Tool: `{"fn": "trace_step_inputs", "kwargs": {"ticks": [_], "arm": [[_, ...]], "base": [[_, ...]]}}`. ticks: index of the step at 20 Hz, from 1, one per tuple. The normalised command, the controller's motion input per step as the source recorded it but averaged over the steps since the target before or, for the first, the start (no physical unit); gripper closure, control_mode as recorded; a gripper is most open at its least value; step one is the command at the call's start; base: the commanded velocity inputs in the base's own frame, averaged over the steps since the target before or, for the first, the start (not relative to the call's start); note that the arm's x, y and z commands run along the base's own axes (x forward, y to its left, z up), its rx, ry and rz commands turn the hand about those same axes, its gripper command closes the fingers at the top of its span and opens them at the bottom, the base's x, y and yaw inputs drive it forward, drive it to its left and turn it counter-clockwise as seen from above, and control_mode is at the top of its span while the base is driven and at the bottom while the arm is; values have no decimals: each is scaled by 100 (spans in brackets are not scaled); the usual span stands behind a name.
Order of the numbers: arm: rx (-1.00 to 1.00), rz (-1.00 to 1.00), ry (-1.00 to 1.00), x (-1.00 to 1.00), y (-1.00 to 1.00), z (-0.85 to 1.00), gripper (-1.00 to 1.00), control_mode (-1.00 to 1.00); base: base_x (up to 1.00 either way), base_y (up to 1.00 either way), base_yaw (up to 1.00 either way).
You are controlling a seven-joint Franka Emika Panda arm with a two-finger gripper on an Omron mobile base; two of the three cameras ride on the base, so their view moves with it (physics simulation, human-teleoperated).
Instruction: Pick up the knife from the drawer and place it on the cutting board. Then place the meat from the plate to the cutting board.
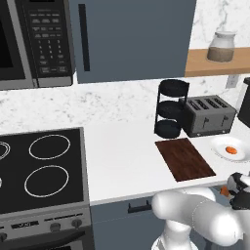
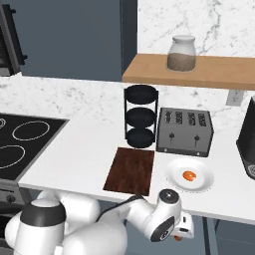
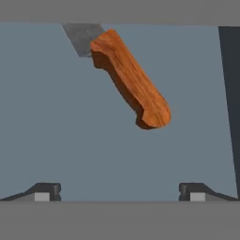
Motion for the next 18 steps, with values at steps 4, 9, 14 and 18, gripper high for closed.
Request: {"fn": "trace_step_inputs", "kwargs": {"ticks": [4, 9, 14, 18], "arm": [[5, 0, 0, -59, 0, -20, -100, -100], [0, 0, 0, -49, 0, -19, -100, -100], [0, 0, 0, -26, 0, -12, -100, -100], [0, 0, 0, -13, -1, -1, -100, -100]], "base": [[0, 0, 0], [0, 0, 0], [0, 0, 0], [0, 0, 0]]}}
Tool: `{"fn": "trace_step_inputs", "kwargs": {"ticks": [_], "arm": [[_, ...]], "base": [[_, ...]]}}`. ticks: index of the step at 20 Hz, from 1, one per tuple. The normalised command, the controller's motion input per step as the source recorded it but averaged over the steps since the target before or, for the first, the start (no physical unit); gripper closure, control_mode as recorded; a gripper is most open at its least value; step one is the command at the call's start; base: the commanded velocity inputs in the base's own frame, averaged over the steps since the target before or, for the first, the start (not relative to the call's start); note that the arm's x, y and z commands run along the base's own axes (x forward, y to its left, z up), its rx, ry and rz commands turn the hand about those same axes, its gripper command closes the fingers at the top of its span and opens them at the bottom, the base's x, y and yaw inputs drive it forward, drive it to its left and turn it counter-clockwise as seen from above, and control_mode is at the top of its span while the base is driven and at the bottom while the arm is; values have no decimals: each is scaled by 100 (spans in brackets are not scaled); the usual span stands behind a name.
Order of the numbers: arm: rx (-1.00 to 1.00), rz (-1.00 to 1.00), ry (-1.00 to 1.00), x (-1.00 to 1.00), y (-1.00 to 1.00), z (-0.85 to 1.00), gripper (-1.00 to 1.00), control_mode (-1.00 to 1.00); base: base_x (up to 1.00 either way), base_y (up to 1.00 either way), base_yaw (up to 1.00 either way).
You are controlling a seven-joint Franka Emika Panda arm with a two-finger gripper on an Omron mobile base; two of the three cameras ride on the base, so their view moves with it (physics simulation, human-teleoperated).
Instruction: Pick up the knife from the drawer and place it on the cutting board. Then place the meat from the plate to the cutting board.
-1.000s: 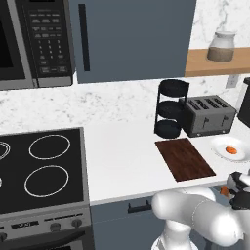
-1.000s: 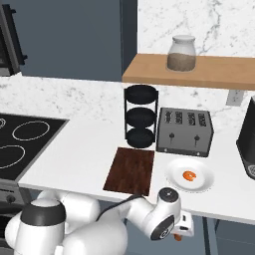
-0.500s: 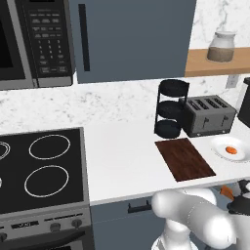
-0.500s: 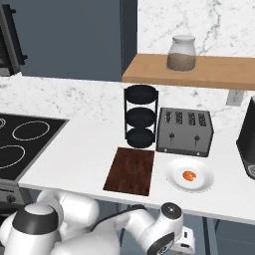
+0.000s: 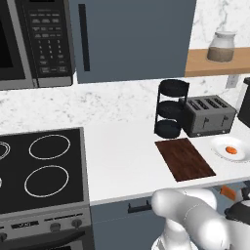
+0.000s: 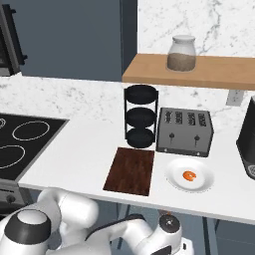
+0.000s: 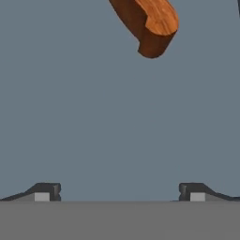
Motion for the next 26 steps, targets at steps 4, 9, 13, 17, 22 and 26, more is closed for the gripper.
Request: {"fn": "trace_step_inputs", "kwargs": {"ticks": [4, 9, 13, 17, 22, 26], "arm": [[0, 0, 0, -5, -1, 27, -100, -100], [-1, 0, 0, 6, -1, 97, -100, -100], [0, 1, 0, 42, -15, 100, -100, -100], [1, 3, 0, 81, -43, 51, -100, -100], [-7, 10, -1, 84, -52, -3, -100, -100], [-1, 12, -15, -4, -21, -57, -100, -100]], "base": [[0, 0, 0], [0, 0, 0], [0, 0, 0], [0, 0, 0], [0, 0, 0], [0, 0, 0]]}}
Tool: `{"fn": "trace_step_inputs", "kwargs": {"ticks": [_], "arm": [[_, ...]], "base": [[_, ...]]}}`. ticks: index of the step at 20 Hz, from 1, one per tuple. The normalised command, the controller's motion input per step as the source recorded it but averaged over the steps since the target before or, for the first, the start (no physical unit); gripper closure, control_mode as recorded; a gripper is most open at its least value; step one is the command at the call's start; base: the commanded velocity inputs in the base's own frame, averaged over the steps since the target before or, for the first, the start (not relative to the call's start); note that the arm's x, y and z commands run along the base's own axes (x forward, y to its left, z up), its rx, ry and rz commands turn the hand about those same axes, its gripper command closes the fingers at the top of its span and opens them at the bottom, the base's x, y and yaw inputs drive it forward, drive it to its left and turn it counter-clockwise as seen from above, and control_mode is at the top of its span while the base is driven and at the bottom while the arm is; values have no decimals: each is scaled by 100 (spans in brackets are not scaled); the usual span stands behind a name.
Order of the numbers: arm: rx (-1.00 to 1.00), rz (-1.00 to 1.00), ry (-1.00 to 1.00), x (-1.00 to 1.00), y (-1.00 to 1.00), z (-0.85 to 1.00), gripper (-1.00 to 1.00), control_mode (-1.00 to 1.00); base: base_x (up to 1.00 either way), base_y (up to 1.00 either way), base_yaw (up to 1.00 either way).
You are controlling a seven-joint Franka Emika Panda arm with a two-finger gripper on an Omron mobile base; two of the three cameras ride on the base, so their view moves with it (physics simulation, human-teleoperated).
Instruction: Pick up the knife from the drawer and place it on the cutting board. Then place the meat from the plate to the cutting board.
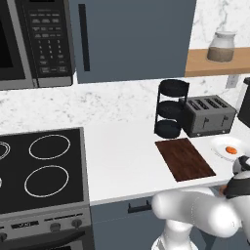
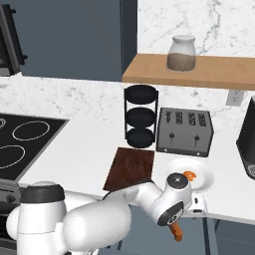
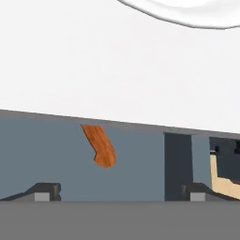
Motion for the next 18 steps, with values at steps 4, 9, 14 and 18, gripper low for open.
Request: {"fn": "trace_step_inputs", "kwargs": {"ticks": [4, 9, 14, 18], "arm": [[1, 0, -12, -32, 0, -65, -100, -100], [7, 0, -5, 5, 0, -46, -100, -100], [0, 9, 0, 26, 0, -2, -100, -100], [0, 7, 1, 6, 0, 0, -100, -100]], "base": [[0, 0, 0], [0, 0, 0], [0, 0, 0], [0, 0, 0]]}}
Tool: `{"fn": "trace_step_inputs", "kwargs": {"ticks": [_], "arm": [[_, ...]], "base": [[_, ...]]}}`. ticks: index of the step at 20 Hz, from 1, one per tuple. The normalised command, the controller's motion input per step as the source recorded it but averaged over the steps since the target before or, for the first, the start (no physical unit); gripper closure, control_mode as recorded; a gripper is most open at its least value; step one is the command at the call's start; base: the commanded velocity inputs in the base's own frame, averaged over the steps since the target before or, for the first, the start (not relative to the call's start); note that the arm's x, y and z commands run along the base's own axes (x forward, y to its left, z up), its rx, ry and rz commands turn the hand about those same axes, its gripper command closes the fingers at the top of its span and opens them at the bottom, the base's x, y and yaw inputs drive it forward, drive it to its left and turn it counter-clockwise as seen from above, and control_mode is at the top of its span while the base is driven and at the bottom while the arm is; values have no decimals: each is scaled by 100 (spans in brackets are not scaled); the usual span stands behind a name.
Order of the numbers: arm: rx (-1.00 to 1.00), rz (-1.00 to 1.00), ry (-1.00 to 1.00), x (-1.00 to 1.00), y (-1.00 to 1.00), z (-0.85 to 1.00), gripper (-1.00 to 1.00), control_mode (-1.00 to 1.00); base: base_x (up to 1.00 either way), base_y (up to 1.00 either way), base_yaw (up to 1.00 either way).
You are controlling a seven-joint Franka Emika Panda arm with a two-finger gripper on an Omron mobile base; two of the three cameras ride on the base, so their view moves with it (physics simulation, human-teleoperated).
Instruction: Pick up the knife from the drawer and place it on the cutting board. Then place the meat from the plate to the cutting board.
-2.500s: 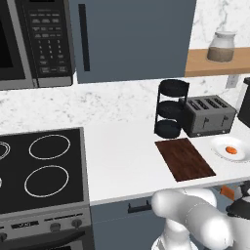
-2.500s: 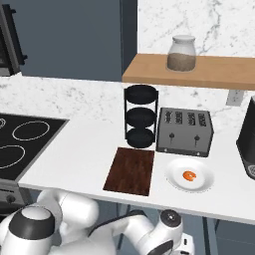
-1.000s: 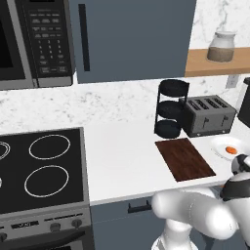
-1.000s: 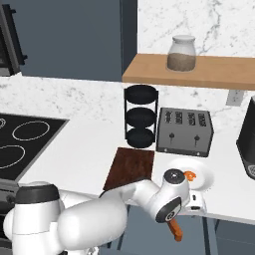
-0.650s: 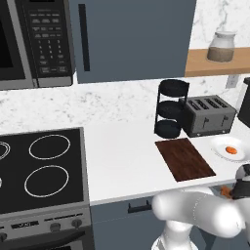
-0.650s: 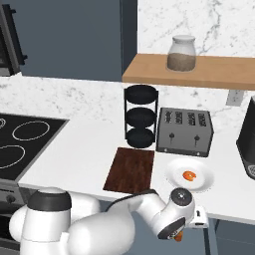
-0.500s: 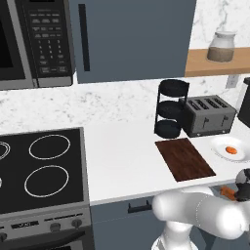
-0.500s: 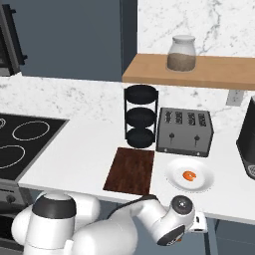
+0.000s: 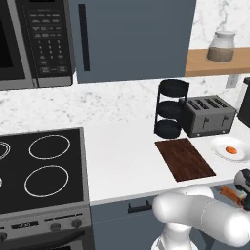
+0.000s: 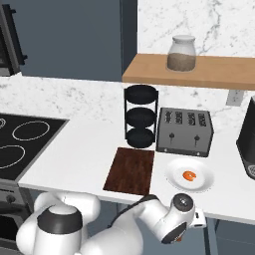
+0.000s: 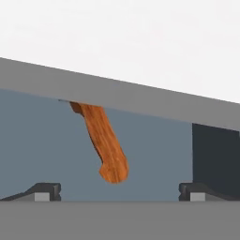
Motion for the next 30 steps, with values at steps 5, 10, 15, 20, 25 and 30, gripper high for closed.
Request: {"fn": "trace_step_inputs", "kwargs": {"ticks": [5, 10, 15, 20, 25, 30], "arm": [[0, 3, 4, 1, 6, -8, -100, -100], [0, 3, 11, 11, 5, -27, -100, -100], [2, 0, 5, 8, 1, -25, -100, -100], [1, 0, 4, 13, 0, -18, -100, -100], [0, 0, 1, 5, 0, -22, -100, -100], [0, 0, 0, 0, 0, -29, -100, -100]], "base": [[0, 0, 0], [0, 0, 0], [0, 0, 0], [0, 0, 0], [0, 0, 0], [0, 0, 0]]}}
